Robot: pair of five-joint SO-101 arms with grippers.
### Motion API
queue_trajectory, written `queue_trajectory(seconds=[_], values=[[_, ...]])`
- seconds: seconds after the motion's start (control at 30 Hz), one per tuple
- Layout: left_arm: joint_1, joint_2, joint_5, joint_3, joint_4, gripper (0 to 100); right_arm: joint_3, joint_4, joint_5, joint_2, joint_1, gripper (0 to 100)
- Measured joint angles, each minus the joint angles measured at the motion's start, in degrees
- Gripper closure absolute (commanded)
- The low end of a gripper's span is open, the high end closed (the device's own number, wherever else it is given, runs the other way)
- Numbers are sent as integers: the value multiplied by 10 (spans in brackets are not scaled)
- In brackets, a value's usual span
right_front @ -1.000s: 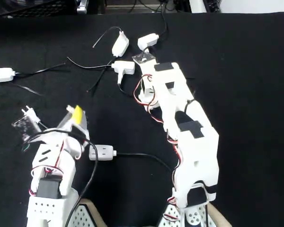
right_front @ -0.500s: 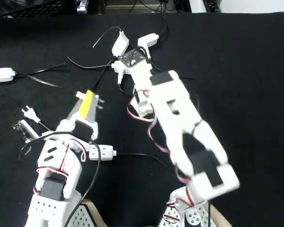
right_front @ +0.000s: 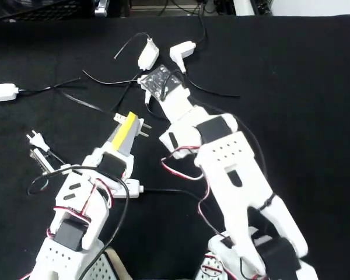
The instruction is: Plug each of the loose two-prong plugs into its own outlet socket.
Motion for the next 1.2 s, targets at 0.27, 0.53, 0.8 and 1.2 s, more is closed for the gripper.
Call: queue_trajectory(seconds=[0.27, 0.53, 0.8, 1.2], values=[[14, 0, 16, 1, 0, 970, 79, -74, 27, -88, 0, 986], [74, 0, 14, 4, 6, 970, 96, -95, 44, -96, 1, 986], [92, -2, 13, 4, 35, 970, 96, -123, 59, -86, 2, 986], [133, 4, -22, 6, 70, 970, 41, -152, 59, 47, 41, 986]])
